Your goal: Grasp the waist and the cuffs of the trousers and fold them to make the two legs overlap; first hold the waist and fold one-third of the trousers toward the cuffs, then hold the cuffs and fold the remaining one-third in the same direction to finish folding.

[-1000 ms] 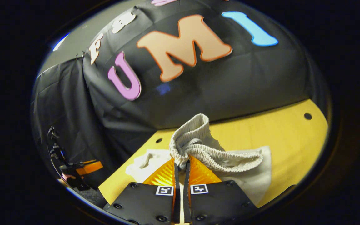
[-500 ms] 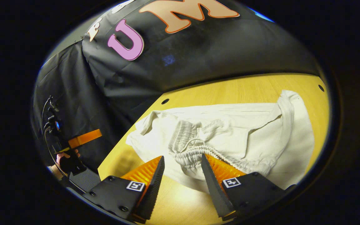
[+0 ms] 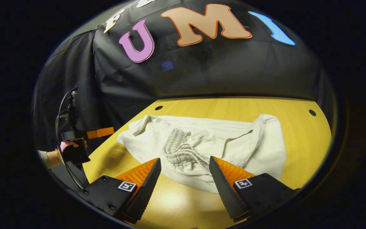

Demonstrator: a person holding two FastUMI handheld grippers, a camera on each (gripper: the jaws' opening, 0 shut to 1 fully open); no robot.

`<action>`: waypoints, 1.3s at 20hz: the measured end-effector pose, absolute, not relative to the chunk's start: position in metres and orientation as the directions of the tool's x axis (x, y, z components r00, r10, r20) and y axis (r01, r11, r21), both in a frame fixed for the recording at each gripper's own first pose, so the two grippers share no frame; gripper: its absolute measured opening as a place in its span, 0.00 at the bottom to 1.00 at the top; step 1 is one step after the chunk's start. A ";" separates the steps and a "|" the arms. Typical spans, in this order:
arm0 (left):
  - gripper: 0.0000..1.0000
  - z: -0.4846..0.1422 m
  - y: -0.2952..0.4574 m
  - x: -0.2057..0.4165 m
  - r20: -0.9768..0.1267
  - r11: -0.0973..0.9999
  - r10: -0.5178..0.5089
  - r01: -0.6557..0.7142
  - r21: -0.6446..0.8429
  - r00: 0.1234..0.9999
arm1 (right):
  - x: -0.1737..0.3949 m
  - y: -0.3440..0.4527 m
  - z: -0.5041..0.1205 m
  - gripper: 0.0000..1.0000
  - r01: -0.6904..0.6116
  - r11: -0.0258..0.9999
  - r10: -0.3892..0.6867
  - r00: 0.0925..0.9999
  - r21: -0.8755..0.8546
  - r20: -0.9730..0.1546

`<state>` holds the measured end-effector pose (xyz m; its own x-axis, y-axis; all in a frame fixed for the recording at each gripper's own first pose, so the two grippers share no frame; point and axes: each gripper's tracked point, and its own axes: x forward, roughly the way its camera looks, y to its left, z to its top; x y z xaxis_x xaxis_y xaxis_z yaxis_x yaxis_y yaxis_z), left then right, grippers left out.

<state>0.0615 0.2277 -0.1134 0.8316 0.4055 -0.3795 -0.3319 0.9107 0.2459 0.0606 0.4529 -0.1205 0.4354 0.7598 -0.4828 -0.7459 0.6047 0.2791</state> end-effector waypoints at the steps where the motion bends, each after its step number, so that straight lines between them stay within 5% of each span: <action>1: 0.95 -0.120 0.233 0.066 -0.394 0.910 0.408 -0.331 0.250 0.824 | 0.066 0.443 -0.115 0.96 -0.729 0.627 0.747 0.463 0.275 -0.477; 10: 0.96 -0.170 0.268 0.086 -0.493 0.908 0.415 -0.311 0.281 0.765 | 0.110 0.312 -0.055 0.97 -0.477 0.845 0.534 0.738 0.241 -0.413; 16: 0.95 -0.173 0.269 0.088 -0.507 0.910 0.405 -0.281 0.306 0.761 | 0.117 0.247 -0.040 0.96 -0.311 0.902 0.413 0.823 0.299 -0.391; 22: 0.43 -0.181 0.245 0.101 -0.553 0.944 0.305 -0.171 0.282 0.775 | 0.102 0.231 -0.031 0.96 -0.280 0.910 0.387 0.836 0.305 -0.388; 24: 0.05 -0.181 0.244 0.103 -0.545 0.941 0.319 -0.191 0.281 0.776 | 0.098 0.229 -0.031 0.96 -0.288 0.915 0.385 0.833 0.283 -0.397; 26: 0.02 -0.180 0.245 0.104 -0.537 0.940 0.322 -0.198 0.277 0.779 | 0.088 0.232 -0.029 0.96 -0.300 0.912 0.395 0.825 0.280 -0.404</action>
